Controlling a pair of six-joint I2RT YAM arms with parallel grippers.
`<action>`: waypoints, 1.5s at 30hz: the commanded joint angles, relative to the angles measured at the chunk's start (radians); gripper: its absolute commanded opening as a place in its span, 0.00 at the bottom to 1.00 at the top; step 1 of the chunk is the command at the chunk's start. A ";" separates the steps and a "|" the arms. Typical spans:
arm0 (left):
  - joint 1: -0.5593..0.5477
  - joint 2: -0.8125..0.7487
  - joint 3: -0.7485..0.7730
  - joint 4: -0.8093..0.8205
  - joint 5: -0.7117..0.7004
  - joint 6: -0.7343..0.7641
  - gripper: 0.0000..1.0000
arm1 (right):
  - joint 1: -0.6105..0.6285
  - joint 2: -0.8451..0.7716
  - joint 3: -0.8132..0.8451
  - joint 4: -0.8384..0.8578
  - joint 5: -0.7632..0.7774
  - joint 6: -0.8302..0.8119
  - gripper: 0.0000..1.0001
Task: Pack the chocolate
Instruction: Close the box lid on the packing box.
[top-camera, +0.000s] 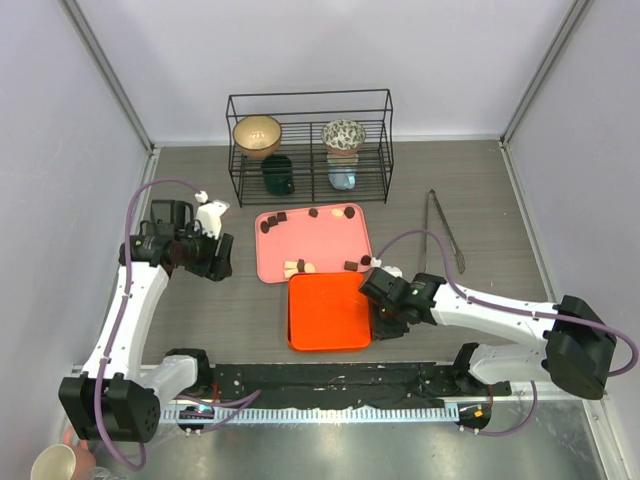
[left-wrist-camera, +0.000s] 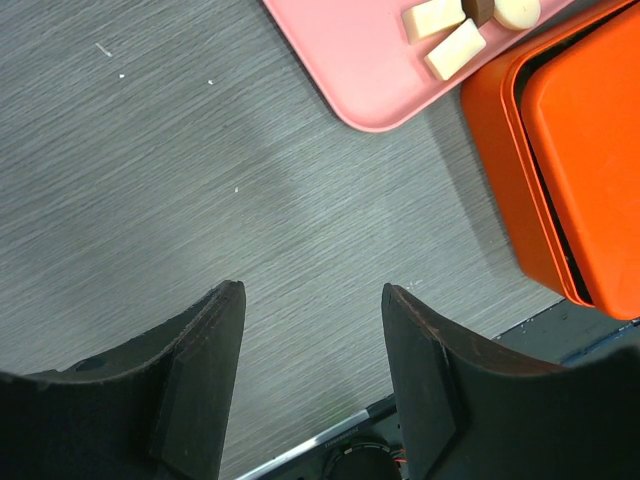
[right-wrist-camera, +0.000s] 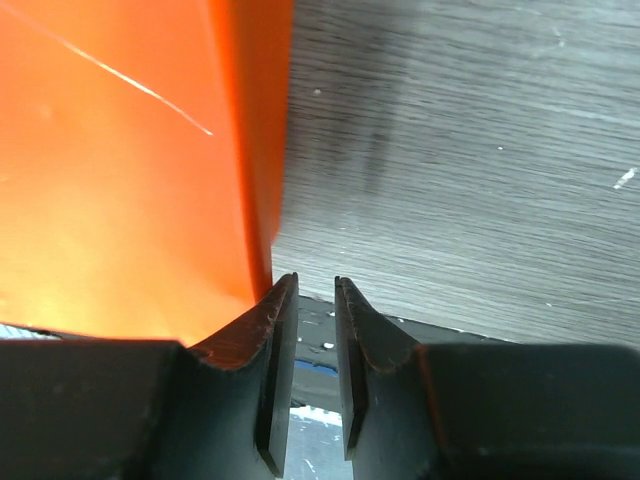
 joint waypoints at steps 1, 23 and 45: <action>0.005 -0.012 0.009 0.015 -0.003 0.011 0.61 | 0.013 0.014 0.057 0.019 0.018 0.013 0.27; 0.005 -0.031 -0.032 0.032 -0.008 0.020 0.61 | 0.022 0.017 0.120 -0.004 0.030 -0.004 0.24; 0.005 -0.039 -0.026 0.024 -0.018 0.029 0.61 | -0.019 0.092 0.189 0.002 0.051 -0.088 0.17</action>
